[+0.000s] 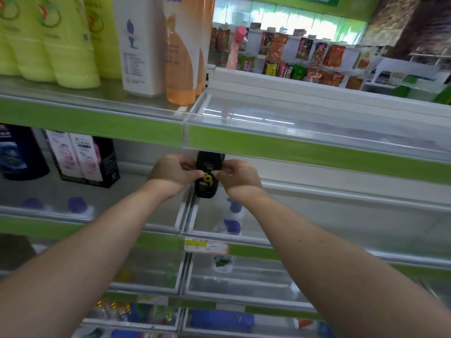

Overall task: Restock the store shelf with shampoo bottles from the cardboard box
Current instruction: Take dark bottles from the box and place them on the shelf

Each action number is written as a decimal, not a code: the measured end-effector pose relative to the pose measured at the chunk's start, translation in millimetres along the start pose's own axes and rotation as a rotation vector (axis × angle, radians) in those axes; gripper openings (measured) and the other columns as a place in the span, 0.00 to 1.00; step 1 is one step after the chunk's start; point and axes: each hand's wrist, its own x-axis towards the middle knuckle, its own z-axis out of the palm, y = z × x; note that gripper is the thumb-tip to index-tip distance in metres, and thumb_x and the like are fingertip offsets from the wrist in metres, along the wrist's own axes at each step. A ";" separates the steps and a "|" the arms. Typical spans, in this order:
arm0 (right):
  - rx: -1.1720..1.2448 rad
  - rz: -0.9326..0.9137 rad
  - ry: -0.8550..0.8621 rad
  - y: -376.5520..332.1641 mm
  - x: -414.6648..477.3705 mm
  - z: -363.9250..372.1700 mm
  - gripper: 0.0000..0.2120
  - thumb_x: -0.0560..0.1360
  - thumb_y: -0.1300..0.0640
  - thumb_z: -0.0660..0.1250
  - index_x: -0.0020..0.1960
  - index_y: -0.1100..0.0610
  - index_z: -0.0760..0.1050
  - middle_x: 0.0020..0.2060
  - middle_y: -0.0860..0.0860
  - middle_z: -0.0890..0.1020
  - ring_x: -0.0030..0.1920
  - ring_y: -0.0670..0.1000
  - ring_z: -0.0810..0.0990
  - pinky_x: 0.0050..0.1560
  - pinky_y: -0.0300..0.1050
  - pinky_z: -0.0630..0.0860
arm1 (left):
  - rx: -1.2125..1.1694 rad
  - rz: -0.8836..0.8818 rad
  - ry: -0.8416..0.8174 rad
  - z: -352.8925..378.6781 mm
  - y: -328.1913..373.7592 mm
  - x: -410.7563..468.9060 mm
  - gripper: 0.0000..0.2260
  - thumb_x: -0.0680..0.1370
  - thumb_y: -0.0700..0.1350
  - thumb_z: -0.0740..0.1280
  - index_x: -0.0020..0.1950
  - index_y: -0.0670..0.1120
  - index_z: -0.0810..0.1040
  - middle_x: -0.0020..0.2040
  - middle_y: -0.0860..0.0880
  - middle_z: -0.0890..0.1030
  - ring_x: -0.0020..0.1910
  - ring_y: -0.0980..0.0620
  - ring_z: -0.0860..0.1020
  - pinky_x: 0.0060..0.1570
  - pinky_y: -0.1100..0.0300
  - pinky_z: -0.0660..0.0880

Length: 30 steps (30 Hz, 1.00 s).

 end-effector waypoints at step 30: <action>0.086 0.269 -0.336 347.2 -268.5 -213.1 0.06 0.74 0.55 0.72 0.50 0.54 0.82 0.38 0.51 0.86 0.36 0.50 0.85 0.32 0.40 0.76 | 0.044 -0.067 -0.198 265.8 92.8 -328.8 0.07 0.74 0.43 0.72 0.41 0.56 0.82 0.34 0.55 0.82 0.32 0.60 0.77 0.39 0.61 0.76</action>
